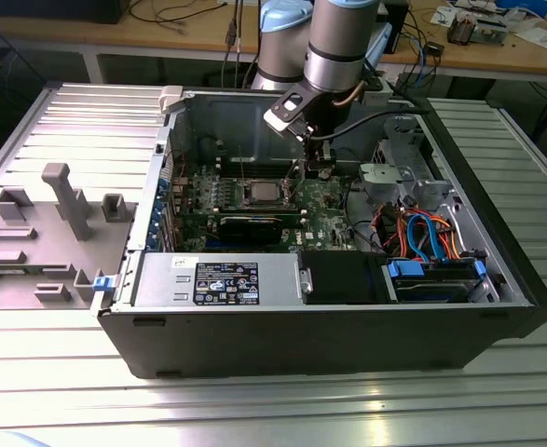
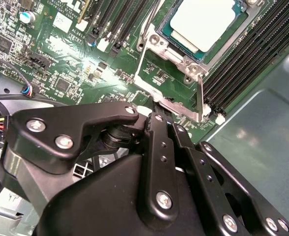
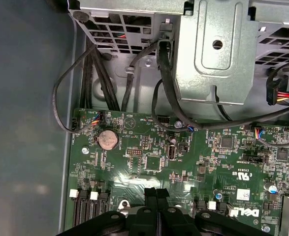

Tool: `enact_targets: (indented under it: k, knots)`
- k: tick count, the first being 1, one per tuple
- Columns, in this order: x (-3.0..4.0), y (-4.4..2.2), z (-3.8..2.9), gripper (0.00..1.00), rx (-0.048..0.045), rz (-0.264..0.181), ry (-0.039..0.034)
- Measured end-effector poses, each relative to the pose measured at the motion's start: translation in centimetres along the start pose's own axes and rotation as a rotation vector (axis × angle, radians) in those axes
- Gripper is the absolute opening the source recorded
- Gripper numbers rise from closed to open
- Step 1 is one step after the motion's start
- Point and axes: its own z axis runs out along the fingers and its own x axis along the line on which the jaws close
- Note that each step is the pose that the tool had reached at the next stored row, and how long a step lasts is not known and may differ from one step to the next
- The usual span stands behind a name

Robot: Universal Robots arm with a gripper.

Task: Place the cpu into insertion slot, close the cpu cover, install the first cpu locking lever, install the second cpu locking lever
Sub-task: 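Close the cpu cover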

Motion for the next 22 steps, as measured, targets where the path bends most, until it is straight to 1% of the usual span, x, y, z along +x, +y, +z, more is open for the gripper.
enact_targets:
  k: [22]
  knots:
    - [0.03, -0.39, 0.01, 0.11, -0.0001, 0.000, 0.0000]
